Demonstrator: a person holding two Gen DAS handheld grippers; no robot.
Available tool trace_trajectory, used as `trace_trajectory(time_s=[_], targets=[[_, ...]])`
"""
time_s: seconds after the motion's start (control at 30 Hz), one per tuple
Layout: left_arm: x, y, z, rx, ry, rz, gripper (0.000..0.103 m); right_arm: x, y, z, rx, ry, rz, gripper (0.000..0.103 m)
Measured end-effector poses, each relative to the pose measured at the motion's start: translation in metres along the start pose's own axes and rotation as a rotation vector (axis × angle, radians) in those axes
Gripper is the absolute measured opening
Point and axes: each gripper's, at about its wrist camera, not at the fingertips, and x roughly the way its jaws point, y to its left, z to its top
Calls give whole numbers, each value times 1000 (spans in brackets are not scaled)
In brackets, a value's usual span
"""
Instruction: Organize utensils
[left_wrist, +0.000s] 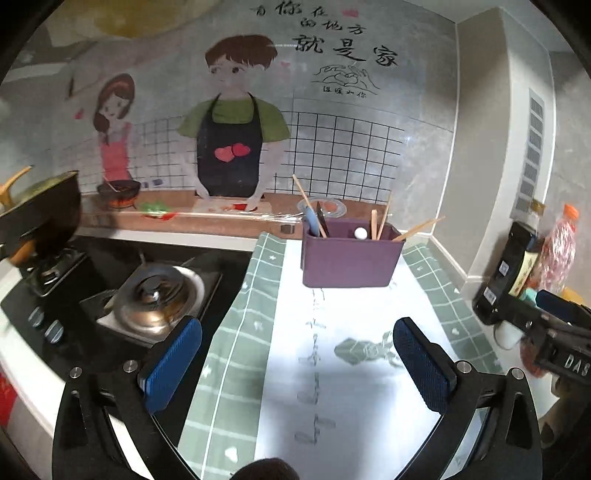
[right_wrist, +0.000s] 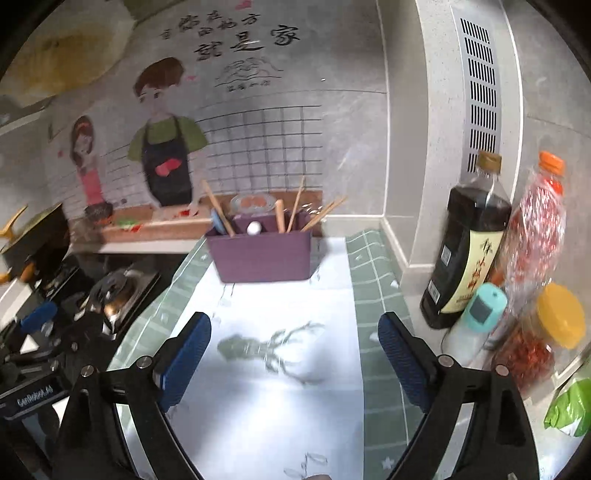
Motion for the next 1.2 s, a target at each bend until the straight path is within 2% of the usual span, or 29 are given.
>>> trace_trajectory(time_s=[0.13, 0.4, 0.67, 1.2], targets=[[-18, -15, -17, 18, -5, 78, 103, -7, -1, -23, -21, 7, 33, 93], [-34, -23, -31, 23, 14, 99, 103, -23, -14, -43, -23, -9, 30, 96], [-46, -25, -32, -3, 6, 100, 103, -31, -17, -44, -35, -24, 29, 96], [-55, -32, -30, 7, -7, 82, 103, -43, -16, -42, -46, -56, 24, 98]])
